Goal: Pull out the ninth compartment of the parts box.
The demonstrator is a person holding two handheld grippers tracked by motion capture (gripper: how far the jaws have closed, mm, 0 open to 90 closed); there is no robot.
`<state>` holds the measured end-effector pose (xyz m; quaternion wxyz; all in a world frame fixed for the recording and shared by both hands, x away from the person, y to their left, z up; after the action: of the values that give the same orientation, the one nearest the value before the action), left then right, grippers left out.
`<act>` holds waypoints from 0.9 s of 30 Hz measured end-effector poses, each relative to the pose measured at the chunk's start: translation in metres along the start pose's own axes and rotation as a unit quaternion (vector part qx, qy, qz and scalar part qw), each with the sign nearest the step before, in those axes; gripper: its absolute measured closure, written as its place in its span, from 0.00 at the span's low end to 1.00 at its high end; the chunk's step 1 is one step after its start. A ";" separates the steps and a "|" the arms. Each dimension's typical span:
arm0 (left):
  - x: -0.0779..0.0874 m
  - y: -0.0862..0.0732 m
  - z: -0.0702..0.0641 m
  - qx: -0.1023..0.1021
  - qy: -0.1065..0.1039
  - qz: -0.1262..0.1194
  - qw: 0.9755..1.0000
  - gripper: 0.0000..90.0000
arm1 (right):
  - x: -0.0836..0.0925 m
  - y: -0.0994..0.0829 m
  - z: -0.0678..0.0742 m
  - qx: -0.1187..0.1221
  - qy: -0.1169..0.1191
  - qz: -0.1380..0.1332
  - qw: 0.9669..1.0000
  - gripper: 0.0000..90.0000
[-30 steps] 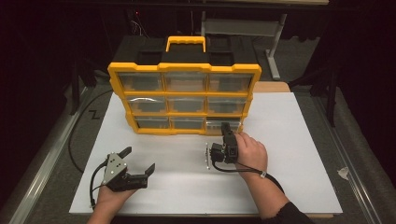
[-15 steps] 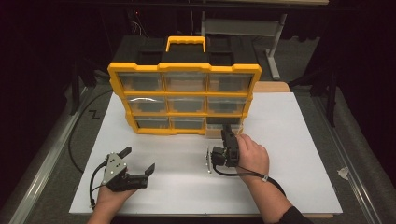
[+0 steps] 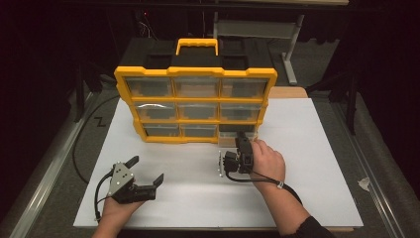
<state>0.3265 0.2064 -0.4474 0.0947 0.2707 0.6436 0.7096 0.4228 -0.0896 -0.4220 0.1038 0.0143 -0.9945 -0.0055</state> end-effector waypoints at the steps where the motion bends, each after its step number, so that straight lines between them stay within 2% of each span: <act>1: 0.000 0.000 0.000 0.000 0.000 0.000 1.000 0.00 | 0.000 0.000 0.000 0.002 0.001 0.001 1.000 0.80; 5: 0.000 0.000 -0.001 -0.001 0.000 0.000 1.000 0.00 | 0.003 -0.001 -0.001 0.007 -0.006 0.001 1.000 0.86; 12: 0.000 0.000 -0.001 -0.003 -0.001 -0.001 1.000 0.00 | 0.009 -0.003 0.002 0.015 -0.010 -0.002 1.000 0.86; 27: 0.000 0.001 -0.001 -0.003 -0.004 -0.001 1.000 0.00 | 0.030 -0.005 0.007 0.009 -0.010 -0.011 1.000 0.86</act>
<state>0.3262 0.2048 -0.4469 0.0985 0.2724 0.6411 0.7107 0.3919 -0.0952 -0.4229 0.0932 0.0262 -0.9953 0.0023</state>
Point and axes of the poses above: each handheld gripper's, and its own axes: x roughly backward along the jaws, y roughly out of its top, z roughly to its left, the point moved 5 cm from there along -x, roughly forward along the jaws
